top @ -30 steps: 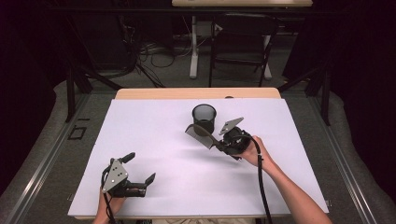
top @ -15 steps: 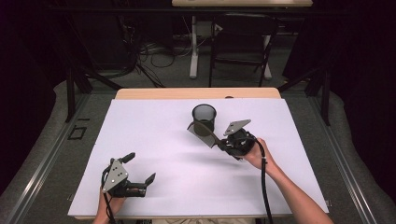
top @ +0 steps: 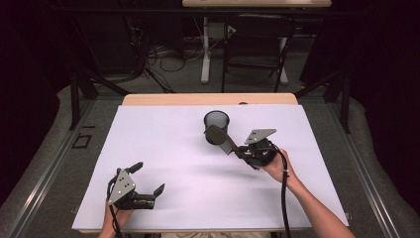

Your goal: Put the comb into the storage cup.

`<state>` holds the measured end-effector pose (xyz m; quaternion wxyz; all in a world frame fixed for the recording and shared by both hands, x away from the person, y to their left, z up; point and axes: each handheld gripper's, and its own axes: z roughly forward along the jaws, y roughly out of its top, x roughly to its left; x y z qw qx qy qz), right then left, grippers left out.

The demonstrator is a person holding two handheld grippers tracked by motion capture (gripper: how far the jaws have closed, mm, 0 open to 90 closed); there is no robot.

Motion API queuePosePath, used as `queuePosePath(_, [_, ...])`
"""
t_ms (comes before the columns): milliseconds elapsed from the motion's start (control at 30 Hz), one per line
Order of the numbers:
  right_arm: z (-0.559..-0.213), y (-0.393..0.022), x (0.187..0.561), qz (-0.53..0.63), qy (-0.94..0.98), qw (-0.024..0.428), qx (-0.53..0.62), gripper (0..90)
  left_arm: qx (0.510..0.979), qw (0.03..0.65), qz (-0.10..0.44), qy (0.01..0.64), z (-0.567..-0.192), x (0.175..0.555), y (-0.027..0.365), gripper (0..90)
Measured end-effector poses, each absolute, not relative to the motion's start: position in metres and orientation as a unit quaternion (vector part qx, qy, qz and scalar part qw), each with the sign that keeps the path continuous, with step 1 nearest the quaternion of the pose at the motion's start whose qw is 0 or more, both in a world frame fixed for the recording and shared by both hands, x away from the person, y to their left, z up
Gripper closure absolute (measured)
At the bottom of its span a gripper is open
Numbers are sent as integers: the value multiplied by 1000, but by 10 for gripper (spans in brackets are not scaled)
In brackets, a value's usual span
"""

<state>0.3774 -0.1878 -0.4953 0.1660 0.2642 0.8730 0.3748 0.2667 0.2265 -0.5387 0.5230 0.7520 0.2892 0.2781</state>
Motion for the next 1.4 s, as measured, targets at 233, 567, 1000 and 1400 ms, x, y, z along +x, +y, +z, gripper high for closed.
queuePosePath(233, [-492, -196, 374, 391, 860, 180, 274, 727, 751, 525, 278, 290, -538, 266, 226, 0])
queuePosePath(567, [-491, -208, 370, 405, 846, 192, 287, 728, 751, 524, 278, 290, -538, 266, 226, 0])
queuePosePath(1000, [-487, -214, 371, 418, 833, 207, 298, 728, 752, 522, 279, 290, -538, 266, 227, 0])
queuePosePath(1400, [-486, -220, 374, 430, 819, 219, 310, 728, 754, 521, 278, 290, -537, 266, 227, 0])
